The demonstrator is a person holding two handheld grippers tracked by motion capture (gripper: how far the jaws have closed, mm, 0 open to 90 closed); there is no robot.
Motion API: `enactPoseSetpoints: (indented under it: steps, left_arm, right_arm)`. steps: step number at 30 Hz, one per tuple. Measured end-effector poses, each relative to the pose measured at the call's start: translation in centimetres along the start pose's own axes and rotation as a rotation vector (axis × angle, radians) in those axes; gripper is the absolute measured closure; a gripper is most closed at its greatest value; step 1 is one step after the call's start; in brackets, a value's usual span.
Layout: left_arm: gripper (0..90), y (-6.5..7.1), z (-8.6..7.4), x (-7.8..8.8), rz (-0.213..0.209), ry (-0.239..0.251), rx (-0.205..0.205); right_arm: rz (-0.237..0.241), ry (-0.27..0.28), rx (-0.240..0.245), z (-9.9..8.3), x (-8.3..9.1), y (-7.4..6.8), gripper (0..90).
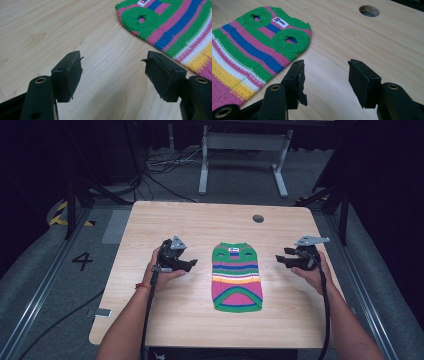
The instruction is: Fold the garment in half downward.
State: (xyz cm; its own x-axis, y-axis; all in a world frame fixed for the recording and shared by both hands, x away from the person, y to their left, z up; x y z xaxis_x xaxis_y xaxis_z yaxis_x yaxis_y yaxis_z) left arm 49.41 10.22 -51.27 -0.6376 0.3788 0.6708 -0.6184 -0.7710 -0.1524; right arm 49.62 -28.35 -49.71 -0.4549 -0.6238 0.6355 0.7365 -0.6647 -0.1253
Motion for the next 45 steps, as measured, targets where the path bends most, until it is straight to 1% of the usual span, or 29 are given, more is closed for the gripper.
enactPoseSetpoints:
  steps: [2, 4, 5, 6, 7, 8, 9, 10, 12, 13, 14, 15, 17, 18, 19, 22, 23, 24, 25, 27, 28, 29, 32, 34, 36, 38, 42, 43, 45]
  left_arm:
    - [31.3, 0.2, 0.4, -0.7, -0.015, -0.012, 0.007]
    - [32.0, 0.4, 1.2, -1.5, -0.005, -0.012, 0.012]
    - [32.7, 0.4, 1.6, -1.9, 0.006, -0.011, 0.004]
    - [33.7, 0.6, 1.9, -2.3, -0.004, -0.017, 0.01]
    - [33.5, 0.6, 2.2, -2.7, -0.006, -0.02, 0.004]
    - [34.1, 0.8, 2.4, -3.0, 0.0, -0.026, 0.006]
    - [34.6, 0.9, 2.7, -3.4, 0.016, -0.03, -0.007]
    - [35.6, 1.2, 2.9, -3.7, -0.004, -0.035, -0.002]
    - [36.5, 1.4, 3.4, -4.2, -0.01, -0.029, -0.004]
    - [37.5, 1.4, 3.4, -4.2, -0.01, -0.029, -0.004]
    - [37.5, 1.4, 3.7, -4.5, -0.017, -0.027, -0.005]
    - [37.8, 1.4, 4.0, -4.8, -0.013, -0.024, -0.007]
    - [38.4, 1.6, 4.4, -5.4, -0.026, -0.026, -0.001]
    - [38.9, 1.5, 4.6, -5.6, -0.028, -0.024, -0.008]
    - [39.6, 1.7, 4.8, -6.0, -0.035, -0.024, 0.004]
    - [41.1, 1.7, 5.2, -6.8, -0.038, -0.026, 0.003]
    - [41.9, 1.7, 5.5, -7.1, -0.05, -0.022, 0.015]
    - [42.5, 1.8, 5.7, -7.3, -0.056, -0.019, 0.015]
    - [43.2, 1.8, 5.9, -7.5, -0.054, -0.014, 0.023]
    - [44.8, 1.9, 6.3, -8.0, -0.077, -0.011, 0.046]
    - [45.5, 1.9, 6.3, -8.0, -0.077, -0.011, 0.046]
    - [46.0, 2.1, 6.5, -8.5, -0.08, -0.018, 0.045]
    - [49.4, 2.4, 6.6, -9.5, -0.083, -0.034, 0.032]
    - [52.0, 2.9, 6.5, -9.9, -0.107, -0.038, 0.03]
    - [52.9, 3.0, 6.5, -10.0, -0.108, -0.046, 0.025]
    - [52.9, 3.4, 6.1, -10.6, -0.092, -0.074, -0.01]
    - [50.0, 3.2, 6.1, -10.8, -0.096, -0.061, 0.038]
    - [49.5, 3.1, 6.0, -10.8, -0.099, -0.062, 0.048]
    - [49.6, 3.1, 6.0, -10.8, -0.099, -0.061, 0.047]
  right_arm:
    - [0.015, -0.008, 0.016, 0.8, -1.0, -0.2, 49.8]
    - [0.025, -0.013, 0.025, 1.6, -1.9, -0.2, 51.1]
    - [0.035, -0.015, 0.031, 2.0, -2.3, -0.2, 52.1]
    - [0.037, -0.019, 0.036, 2.5, -2.9, -0.1, 52.8]
    - [0.042, -0.019, 0.036, 2.9, -3.4, -0.1, 54.0]
    - [0.048, -0.022, 0.037, 3.3, -3.9, -0.2, 54.8]
    - [0.055, -0.026, 0.041, 3.6, -4.5, -0.2, 55.5]
    - [0.06, -0.036, 0.049, 3.9, -5.2, -0.3, 56.5]
    - [0.066, -0.05, 0.064, 4.3, -6.3, -0.4, 58.8]
    - [0.066, -0.05, 0.064, 4.3, -6.3, -0.4, 58.8]
    - [0.071, -0.056, 0.064, 4.4, -6.9, -0.4, 59.3]
    - [0.079, -0.056, 0.058, 4.5, -7.6, -0.5, 59.6]
    - [0.088, -0.062, 0.052, 4.6, -8.7, -0.6, 60.1]
    - [0.092, -0.067, 0.05, 4.6, -9.2, -0.6, 60.0]
    - [0.093, -0.071, 0.049, 4.6, -9.6, -0.7, 60.0]
    - [0.096, -0.074, 0.043, 4.9, -10.7, -0.9, 60.5]
    - [0.092, -0.07, 0.043, 5.0, -10.9, -0.9, 60.6]
    - [0.096, -0.066, 0.033, 5.0, -11.1, -0.8, 60.6]
    - [0.097, -0.07, 0.028, 5.0, -11.3, -0.8, 60.6]
    - [0.084, -0.079, 0.019, 4.9, -11.6, -0.5, 61.8]
    - [0.082, -0.087, 0.011, 4.8, -11.7, -0.4, 61.8]
    - [0.075, -0.09, 0.007, 4.8, -11.8, -0.2, 62.1]
    - [0.064, -0.084, -0.02, 4.8, -12.1, 0.2, 63.3]
    - [0.062, -0.087, -0.019, 4.9, -12.2, 0.3, 63.9]
    - [0.065, -0.094, -0.02, 4.8, -12.3, 0.3, 63.8]
    - [0.073, -0.094, -0.03, 4.8, -12.4, 0.3, 63.8]
    - [0.095, -0.102, -0.052, 4.7, -12.5, 0.4, 66.1]
    - [0.102, -0.104, -0.048, 4.7, -12.5, 0.4, 68.5]
    - [0.123, -0.102, -0.059, 4.7, -12.6, 0.2, 75.0]
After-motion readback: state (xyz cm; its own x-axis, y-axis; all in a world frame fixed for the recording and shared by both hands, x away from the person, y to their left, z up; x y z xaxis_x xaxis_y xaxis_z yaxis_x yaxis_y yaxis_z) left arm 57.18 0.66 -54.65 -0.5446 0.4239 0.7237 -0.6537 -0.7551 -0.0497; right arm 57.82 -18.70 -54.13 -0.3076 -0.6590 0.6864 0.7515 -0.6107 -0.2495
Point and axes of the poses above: each handheld gripper's, and its own axes: x roughly backward along the jaws, z roughly out of its top, y roughly to its right, the point moved 6 cm from there along -x, roughly forward along the jaws, and after that the axes turned 11 degrees about z, right-handed, at the moved point
